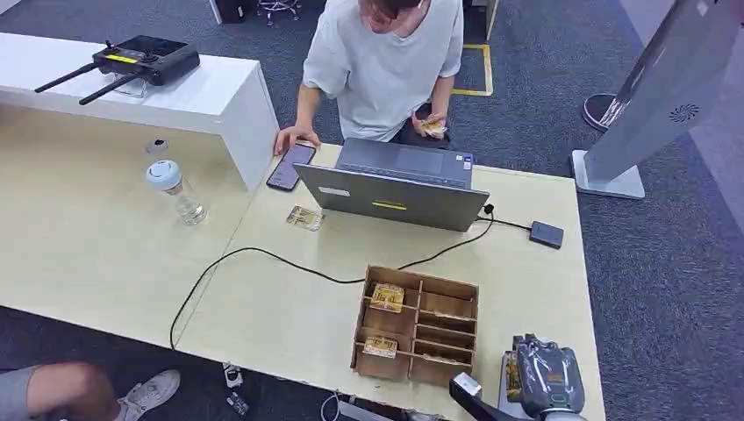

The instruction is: Pass the card to the sensor for recognition and then transmit it.

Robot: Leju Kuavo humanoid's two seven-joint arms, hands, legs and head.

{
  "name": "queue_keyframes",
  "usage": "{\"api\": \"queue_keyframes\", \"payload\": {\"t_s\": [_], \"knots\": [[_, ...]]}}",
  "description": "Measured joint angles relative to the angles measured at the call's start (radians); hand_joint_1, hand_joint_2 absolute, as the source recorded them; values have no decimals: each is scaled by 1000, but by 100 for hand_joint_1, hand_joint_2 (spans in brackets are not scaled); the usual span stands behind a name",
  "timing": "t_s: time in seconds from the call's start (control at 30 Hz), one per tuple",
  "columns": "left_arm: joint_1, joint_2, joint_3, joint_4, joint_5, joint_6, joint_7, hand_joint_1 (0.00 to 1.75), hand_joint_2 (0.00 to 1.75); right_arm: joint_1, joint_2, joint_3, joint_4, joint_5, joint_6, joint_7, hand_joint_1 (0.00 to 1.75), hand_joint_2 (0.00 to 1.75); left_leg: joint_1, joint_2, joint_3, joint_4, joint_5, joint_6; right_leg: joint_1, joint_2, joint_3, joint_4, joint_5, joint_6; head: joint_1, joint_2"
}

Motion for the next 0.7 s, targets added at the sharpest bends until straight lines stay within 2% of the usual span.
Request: {"api": "queue_keyframes", "payload": {"t_s": [0.7], "knots": [[0, -2, 0, 0, -2, 0, 0, 0, 0, -6, 28, -15, 41, -16, -14, -13, 175, 175, 0, 0, 0, 0, 0, 0, 0, 0, 0, 0, 0, 0, 0, 0]]}}
